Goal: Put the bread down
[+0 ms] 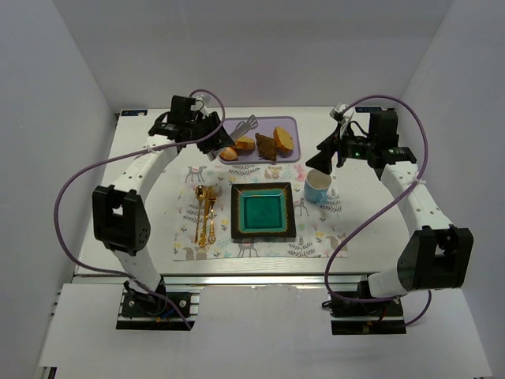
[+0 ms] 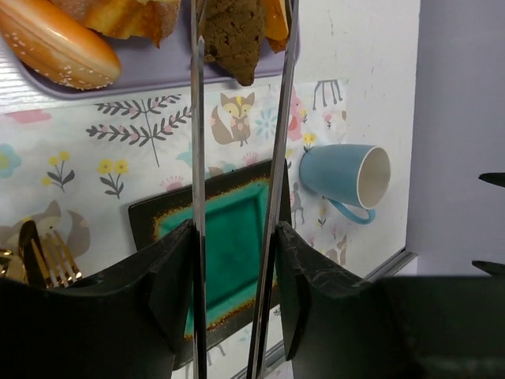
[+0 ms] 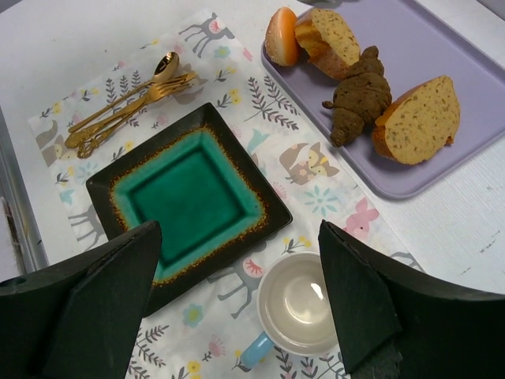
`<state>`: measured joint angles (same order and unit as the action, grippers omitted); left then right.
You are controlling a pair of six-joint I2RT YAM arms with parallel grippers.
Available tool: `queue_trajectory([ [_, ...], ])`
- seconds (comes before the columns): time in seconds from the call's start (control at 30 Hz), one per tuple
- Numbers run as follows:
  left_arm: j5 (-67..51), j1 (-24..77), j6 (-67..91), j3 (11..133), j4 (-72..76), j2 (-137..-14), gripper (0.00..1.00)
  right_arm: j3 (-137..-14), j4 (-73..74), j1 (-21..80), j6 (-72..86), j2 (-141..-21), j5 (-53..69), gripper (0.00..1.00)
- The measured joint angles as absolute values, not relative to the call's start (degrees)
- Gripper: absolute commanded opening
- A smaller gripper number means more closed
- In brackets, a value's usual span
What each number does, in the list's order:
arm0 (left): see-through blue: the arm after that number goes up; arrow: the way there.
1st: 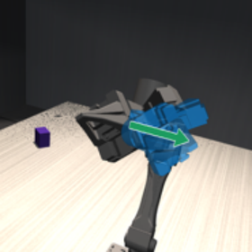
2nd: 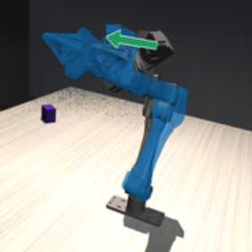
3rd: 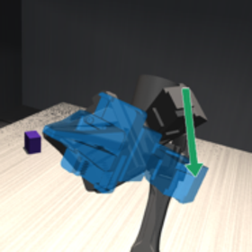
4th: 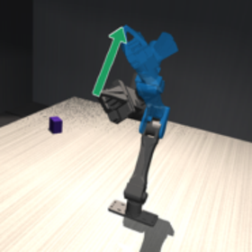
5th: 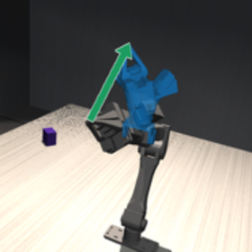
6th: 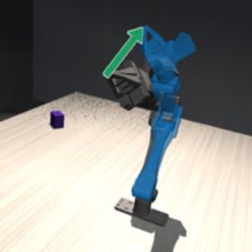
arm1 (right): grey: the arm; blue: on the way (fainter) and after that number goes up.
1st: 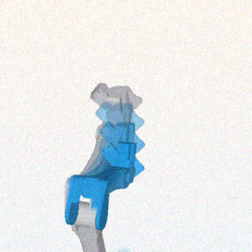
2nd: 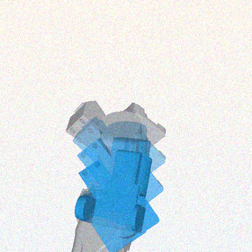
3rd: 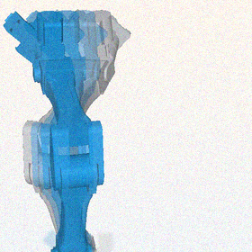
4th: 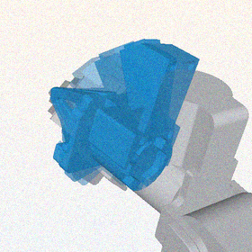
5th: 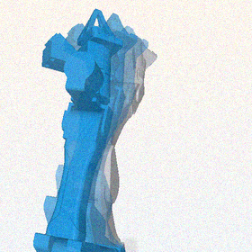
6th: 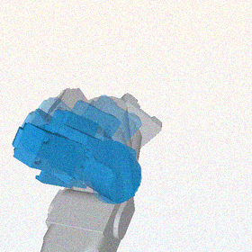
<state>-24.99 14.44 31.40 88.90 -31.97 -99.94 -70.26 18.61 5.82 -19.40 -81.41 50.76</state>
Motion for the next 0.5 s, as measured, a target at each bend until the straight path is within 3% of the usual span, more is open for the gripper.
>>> queue_trajectory([
  [0.5,-21.43,16.27,31.33,105.41,-37.04,-116.77,0.54,-69.23,18.74,5.04,-19.49,-81.38,51.22,0.85],
])
